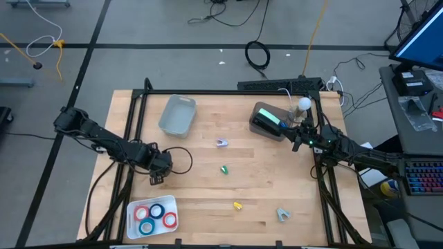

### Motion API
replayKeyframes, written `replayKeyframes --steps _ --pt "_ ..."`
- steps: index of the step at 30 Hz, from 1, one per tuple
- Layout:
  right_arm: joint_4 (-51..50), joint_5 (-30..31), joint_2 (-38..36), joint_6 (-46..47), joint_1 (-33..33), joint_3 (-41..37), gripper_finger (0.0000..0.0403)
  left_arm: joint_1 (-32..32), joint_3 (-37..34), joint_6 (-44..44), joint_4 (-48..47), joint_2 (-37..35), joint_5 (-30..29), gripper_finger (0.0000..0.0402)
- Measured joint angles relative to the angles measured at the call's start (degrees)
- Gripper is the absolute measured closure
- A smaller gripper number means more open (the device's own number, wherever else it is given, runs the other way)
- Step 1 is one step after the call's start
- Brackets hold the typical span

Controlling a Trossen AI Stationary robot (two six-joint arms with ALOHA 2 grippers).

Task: Pick and place Stapler, Stapler remover, tape
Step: Put the left green small stapler into the black bin

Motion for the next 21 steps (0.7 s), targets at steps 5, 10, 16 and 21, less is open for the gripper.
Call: replayKeyframes --steps 5,10,16,21 --pt "0.0 0.0 0.0 0.0 0.0 0.0 0.0401 0.0 0.5 0.0 1.1 0.0 -3.0 0.0227" --pt "0.0 0.0 0.0 0.0 0.0 0.0 0.0402 0.0 0.5 1.1 0.5 0.0 -3.7 0.0227" --pt "0.0 0.0 0.0 0.0 0.0 0.0 0.0402 0.0 0.5 3.2 0.2 0.0 -1.5 0.0227" --pt "0.0 0.0 0.0 0.0 0.0 0.0 0.0402 0.0 0.5 3.0 -1.2 0.0 0.0 0.0227"
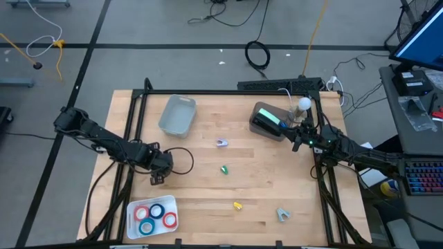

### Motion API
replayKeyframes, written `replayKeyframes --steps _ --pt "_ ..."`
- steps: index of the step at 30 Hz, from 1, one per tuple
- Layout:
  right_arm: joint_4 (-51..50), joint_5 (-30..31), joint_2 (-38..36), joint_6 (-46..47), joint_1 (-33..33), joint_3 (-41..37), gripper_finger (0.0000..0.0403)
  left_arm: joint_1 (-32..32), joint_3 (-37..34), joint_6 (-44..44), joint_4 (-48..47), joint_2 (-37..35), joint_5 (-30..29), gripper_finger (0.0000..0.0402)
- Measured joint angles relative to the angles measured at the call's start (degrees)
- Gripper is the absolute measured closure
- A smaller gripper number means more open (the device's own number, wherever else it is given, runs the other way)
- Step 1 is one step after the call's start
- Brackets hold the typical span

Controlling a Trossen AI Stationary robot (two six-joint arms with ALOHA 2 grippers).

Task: Pick and place Stapler, Stapler remover, tape
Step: Put the left green small stapler into the black bin

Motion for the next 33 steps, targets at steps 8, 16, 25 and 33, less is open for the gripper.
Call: replayKeyframes --steps 8,16,25,33 --pt "0.0 0.0 0.0 0.0 0.0 0.0 0.0402 0.0 0.0 -0.3 -0.4 0.0 0.4 0.0227" --pt "0.0 0.0 0.0 0.0 0.0 0.0 0.0402 0.0 0.0 -1.7 -0.4 0.0 0.4 0.0227" --pt "0.0 0.0 0.0 0.0 0.0 0.0 0.0401 0.0 0.0 -3.1 -0.3 0.0 0.1 0.0244" --pt "0.0 0.0 0.0 0.0 0.0 0.0 0.0401 0.0 0.1 -3.1 -0.1 -0.1 1.8 0.0332"
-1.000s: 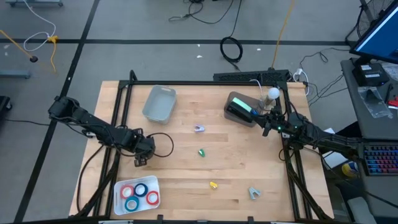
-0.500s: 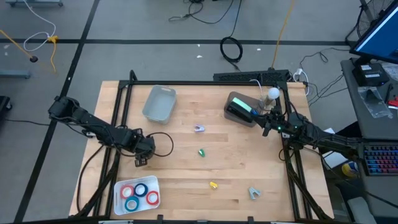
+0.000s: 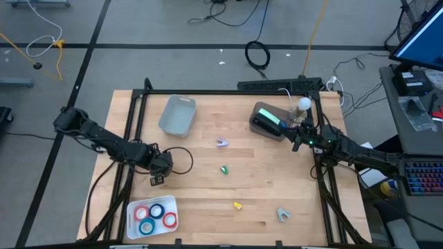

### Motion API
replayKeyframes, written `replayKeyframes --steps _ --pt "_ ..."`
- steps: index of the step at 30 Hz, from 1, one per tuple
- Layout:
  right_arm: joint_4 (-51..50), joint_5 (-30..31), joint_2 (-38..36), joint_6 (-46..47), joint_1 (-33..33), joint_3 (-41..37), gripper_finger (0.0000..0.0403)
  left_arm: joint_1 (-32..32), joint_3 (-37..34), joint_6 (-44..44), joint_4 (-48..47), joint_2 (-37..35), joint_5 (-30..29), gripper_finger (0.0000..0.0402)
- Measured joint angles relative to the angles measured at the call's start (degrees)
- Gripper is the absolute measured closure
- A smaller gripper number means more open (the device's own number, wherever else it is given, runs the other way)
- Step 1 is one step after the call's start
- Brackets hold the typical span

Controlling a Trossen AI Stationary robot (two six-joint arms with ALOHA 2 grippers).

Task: Pick and place Stapler, Stapler remover, tape
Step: Put the left green small stapler into the black bin

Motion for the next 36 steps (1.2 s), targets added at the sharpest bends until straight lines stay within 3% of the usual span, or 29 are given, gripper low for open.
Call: replayKeyframes --steps 11,18,27,36 --pt "1.8 -0.1 0.0 0.2 0.0 0.0 0.0402 0.0 2.2 -5.1 0.1 0.0 1.3 0.0359" --pt "9.3 -1.6 0.0 -1.3 0.0 0.0 0.0399 0.0 6.5 -3.3 0.4 0.0 -4.4 0.0398" --pt "9.9 -2.8 0.0 -1.5 0.0 0.0 0.0399 1.8 6.4 -6.2 0.8 0.0 -4.3 0.0371" --pt "9.0 -6.3 0.0 -3.0 0.0 0.0 0.0399 4.0 6.4 -5.7 5.2 0.0 -4.2 0.0396"
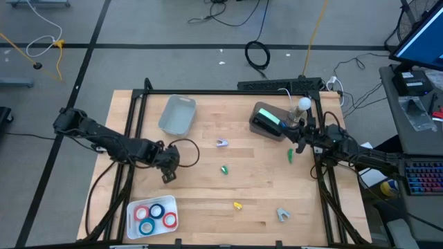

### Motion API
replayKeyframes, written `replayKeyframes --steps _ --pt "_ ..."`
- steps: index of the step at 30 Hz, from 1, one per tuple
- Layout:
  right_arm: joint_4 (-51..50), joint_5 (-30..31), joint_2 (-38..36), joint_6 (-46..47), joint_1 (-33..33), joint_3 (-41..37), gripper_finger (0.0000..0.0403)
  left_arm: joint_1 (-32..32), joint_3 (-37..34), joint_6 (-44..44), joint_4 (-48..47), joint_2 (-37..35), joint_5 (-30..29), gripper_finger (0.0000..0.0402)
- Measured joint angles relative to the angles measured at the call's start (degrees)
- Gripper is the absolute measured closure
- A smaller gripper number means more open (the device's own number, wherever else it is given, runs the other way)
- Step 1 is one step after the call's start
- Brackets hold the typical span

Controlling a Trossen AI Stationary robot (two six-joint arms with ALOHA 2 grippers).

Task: Pick and place Stapler, Stapler remover, tape
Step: Put the left green small stapler into the black bin

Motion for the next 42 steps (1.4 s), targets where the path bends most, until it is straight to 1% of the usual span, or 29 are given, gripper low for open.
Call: replayKeyframes --steps 3,7,10,13,17,24,27,29,31,35,39,42 --pt "0.0 -1.3 0.0 -2.3 0.0 0.0 0.0399 0.6 0.0 0.0 0.1 0.0 0.0 0.0397" --pt "-2.4 -1.4 0.4 -2.4 0.0 1.1 0.0401 1.3 0.0 0.1 0.9 0.0 0.0 0.0379" --pt "-9.2 -1.5 1.9 -2.1 0.0 4.0 0.0402 1.8 0.0 0.1 2.0 0.0 0.0 0.0369" --pt "-19.9 -1.5 5.3 -2.0 0.0 8.8 0.0402 2.2 0.0 0.1 2.8 0.0 0.0 0.0365" --pt "-33.4 -2.0 12.2 -1.3 0.0 15.5 0.0402 2.9 0.0 0.1 4.1 0.0 -0.2 0.0364" --pt "-51.7 -5.9 29.5 2.2 0.0 25.7 0.0402 4.3 0.0 1.7 5.8 0.0 -0.6 0.0364" --pt "-60.6 -7.5 36.7 5.3 0.0 29.1 0.0402 5.0 0.0 1.8 5.8 0.0 -0.6 0.0364" --pt "-65.0 -9.1 40.2 7.7 0.0 29.9 0.0402 5.5 0.0 1.9 5.8 0.0 -0.9 0.0364" --pt "-67.1 -11.6 42.7 8.5 0.0 29.8 0.0402 5.8 0.0 2.4 5.8 0.0 -1.7 0.0364" --pt "-67.3 -11.9 45.3 7.8 0.0 28.8 0.0393 6.3 0.0 4.1 5.7 0.0 -2.7 0.0364" --pt "-66.7 -11.7 45.9 7.9 0.0 28.0 0.0369 6.5 0.0 4.5 5.8 0.0 -3.4 0.0364" --pt "-65.2 -11.7 45.4 9.8 0.0 27.4 0.0346 6.5 0.0 4.6 5.7 0.0 -4.1 0.0364"
